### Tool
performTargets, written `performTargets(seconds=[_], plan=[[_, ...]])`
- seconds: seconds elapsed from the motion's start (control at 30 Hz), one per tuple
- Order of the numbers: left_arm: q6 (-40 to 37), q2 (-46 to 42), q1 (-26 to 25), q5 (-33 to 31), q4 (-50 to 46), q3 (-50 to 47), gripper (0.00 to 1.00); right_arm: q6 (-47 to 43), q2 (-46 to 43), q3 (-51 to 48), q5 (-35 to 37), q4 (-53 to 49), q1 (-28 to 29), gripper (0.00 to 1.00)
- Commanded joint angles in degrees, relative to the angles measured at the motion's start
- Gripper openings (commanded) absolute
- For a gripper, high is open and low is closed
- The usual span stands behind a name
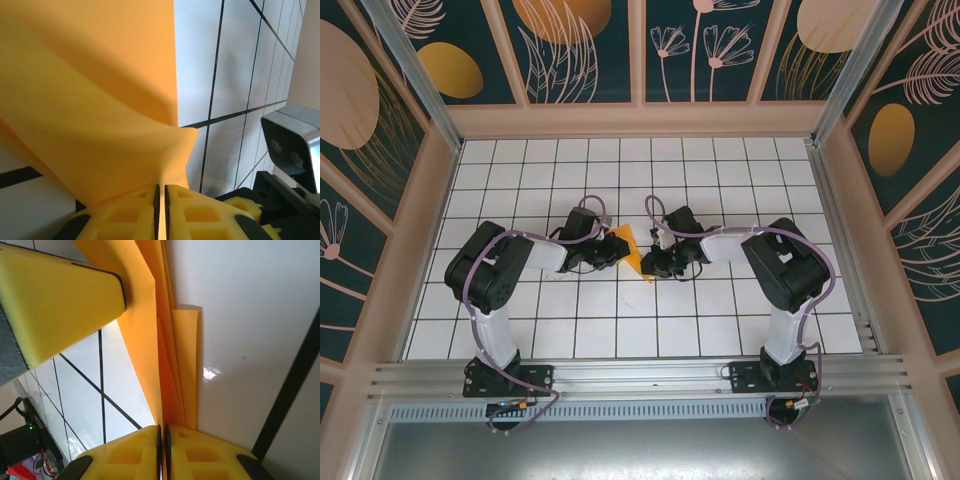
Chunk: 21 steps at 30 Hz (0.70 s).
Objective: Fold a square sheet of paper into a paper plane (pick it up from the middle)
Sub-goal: Fold the wing for the fifth time at the center of the table.
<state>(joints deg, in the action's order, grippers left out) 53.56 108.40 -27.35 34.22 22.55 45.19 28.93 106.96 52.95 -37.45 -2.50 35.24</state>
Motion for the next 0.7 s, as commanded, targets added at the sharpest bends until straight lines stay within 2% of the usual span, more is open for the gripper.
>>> performTargets(seconds=[0.0, 0.2, 0.43, 0.67], plan=[[-1.9, 2.1, -0.1, -3.6, -4.1, -1.9, 0.16, -0.3, 0.2, -1.4, 0.0, -1.4, 0.4, 0.12], [-1.7, 2.0, -0.2, -3.9, -4.3, -1.9, 0.16, -1.1, 3.1, -0.2, 2.7, -3.4, 0.4, 0.12], [-1.9, 1.8, -0.2, -4.1, -4.8, -1.8, 0.16, -1.4, -4.7, -1.3, 3.1, -4.4, 0.3, 0.19], [-2.2, 1.1, -0.2, -3.9, -4.8, -1.7, 0.16, -2.3, -4.6, -3.4, 1.7, -3.9, 0.5, 0.15]])
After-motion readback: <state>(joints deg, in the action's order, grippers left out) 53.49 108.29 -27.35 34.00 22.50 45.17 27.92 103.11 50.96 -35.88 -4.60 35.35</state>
